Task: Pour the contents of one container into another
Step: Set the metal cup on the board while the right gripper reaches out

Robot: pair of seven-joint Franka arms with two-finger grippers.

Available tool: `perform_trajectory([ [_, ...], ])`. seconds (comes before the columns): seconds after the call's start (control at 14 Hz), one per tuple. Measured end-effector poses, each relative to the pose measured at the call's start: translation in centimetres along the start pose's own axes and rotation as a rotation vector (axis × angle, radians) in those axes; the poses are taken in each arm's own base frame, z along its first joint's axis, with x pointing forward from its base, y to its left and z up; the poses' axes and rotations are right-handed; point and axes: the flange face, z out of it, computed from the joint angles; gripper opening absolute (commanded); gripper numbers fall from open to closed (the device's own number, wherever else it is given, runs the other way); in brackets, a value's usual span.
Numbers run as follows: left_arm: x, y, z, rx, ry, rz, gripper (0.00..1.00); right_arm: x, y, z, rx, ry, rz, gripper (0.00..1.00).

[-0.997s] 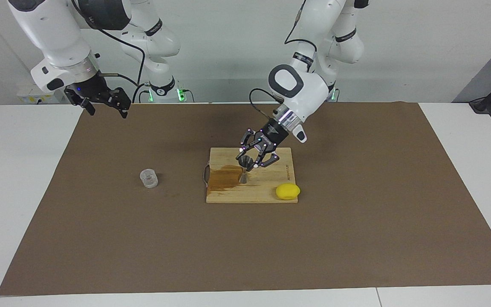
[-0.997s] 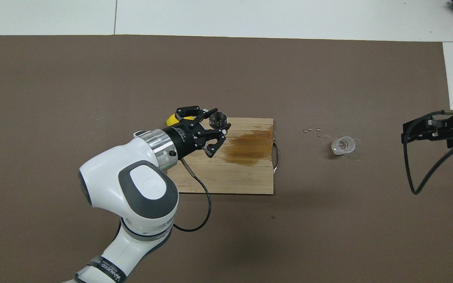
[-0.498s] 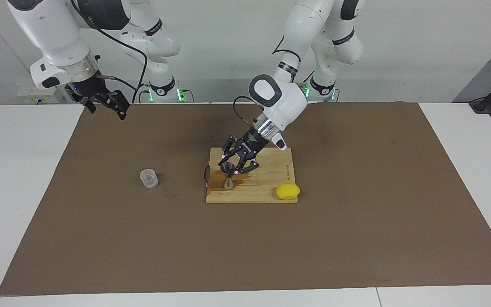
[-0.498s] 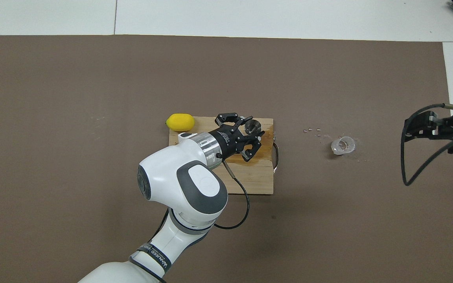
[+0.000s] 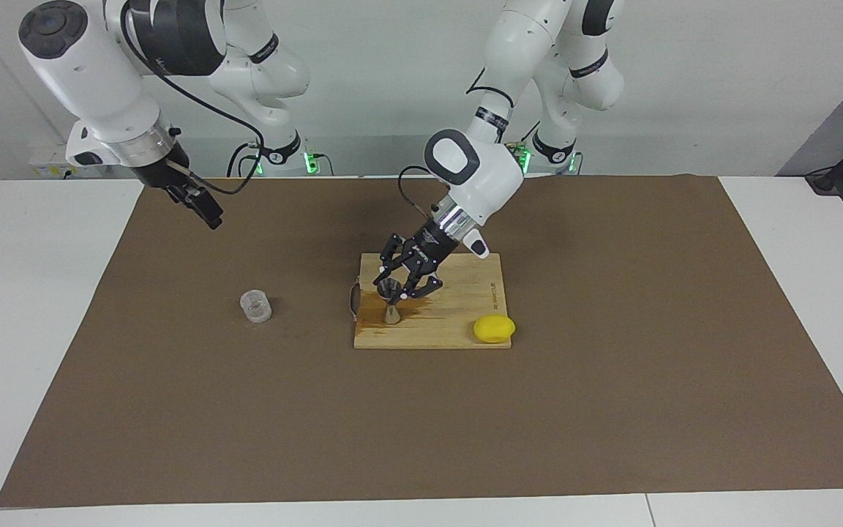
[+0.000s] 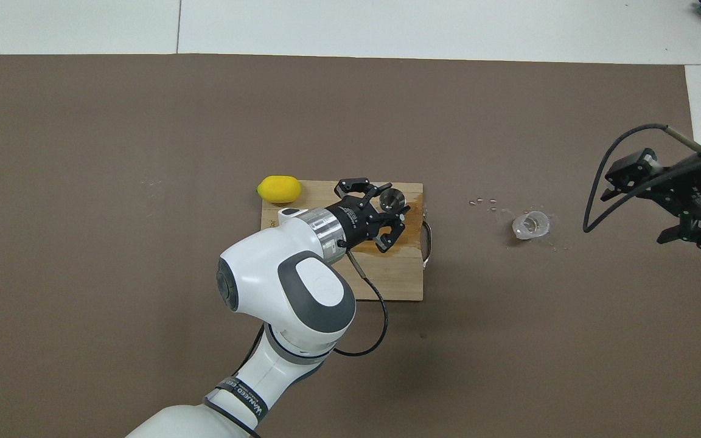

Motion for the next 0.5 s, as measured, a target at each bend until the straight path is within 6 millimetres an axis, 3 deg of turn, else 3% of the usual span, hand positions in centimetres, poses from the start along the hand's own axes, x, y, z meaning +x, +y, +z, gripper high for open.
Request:
perform_trajectory([
  [0.28, 0.5, 0.1, 0.3, -0.001, 0.009, -0.002, 0.00, 2.3, 0.5, 3.6, 0.072, -0.091, 0.276, 1.00],
  [0.5, 0.5, 0.1, 0.4, -0.001, 0.011, -0.002, 0.15, 5.3, 1.2, 7.8, 0.121, -0.200, 0.444, 1.00],
])
